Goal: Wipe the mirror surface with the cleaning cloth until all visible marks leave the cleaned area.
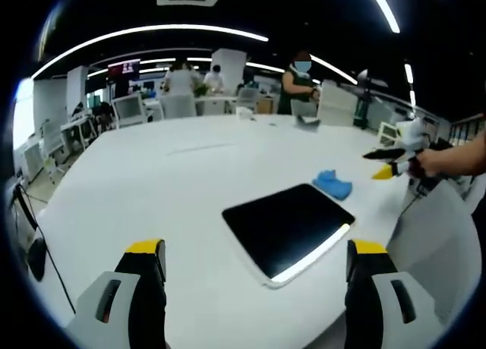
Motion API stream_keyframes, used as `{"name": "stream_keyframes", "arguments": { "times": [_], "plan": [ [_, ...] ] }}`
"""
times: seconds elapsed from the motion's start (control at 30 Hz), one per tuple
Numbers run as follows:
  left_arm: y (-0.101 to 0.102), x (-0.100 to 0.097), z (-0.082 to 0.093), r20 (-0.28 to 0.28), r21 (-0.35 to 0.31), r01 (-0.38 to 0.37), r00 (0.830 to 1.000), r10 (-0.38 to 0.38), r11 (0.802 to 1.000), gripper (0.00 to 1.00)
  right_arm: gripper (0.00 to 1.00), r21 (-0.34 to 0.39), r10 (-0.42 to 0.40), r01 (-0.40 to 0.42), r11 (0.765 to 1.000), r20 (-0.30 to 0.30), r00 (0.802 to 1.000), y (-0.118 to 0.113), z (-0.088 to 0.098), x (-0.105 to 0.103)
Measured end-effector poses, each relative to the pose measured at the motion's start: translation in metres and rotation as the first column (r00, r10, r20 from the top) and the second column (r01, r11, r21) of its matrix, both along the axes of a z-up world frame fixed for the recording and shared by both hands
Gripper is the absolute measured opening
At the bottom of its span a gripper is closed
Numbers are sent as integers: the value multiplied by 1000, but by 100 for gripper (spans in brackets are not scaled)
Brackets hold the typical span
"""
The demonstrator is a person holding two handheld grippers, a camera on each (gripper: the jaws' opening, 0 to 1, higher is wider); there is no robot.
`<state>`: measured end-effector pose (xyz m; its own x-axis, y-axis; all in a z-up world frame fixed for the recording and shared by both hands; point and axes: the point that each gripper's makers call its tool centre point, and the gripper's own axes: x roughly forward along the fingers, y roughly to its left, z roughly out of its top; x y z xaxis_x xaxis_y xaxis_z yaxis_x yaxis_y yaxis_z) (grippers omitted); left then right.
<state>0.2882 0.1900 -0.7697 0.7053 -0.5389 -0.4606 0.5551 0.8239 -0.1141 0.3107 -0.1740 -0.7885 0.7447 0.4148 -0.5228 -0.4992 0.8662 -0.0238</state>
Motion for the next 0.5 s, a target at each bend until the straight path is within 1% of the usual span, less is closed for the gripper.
{"name": "stream_keyframes", "arguments": {
  "times": [0.1, 0.13, 0.2, 0.23, 0.33, 0.4, 0.5],
  "plan": [
    [-2, -3, -2, 5, 6, 4, 1000, -4, 1000, 99, 100, 51, -23, 22, 998, 23, 999, 0, 7, -6],
    [-1, -3, -2, 11, 14, -1, 1000, 1, 1000, 99, 100, 49, -29, 28, 998, 19, 999, -1, 6, -9],
    [-1, -3, -1, 11, 7, -6, 1000, 5, 1000, 99, 100, 41, -36, 36, 999, 5, 999, 0, 1, -12],
    [-1, -3, -1, 7, 2, -6, 1000, 6, 1000, 99, 100, 46, -45, 46, 998, -11, 999, 0, -1, -14],
    [-3, -4, -2, 8, 16, 3, 1000, -3, 1000, 99, 100, 67, -64, 65, 996, -19, 998, 3, -4, -16],
    [-3, -4, -4, 8, 28, 6, 1000, -6, 1000, 99, 100, 74, -66, 67, 995, -26, 998, 4, -3, -16],
    [-4, -4, -4, 8, 27, 9, 1000, -9, 1000, 99, 100, 65, -78, 77, 995, 13, 997, 0, 3, -12]
  ]
}}
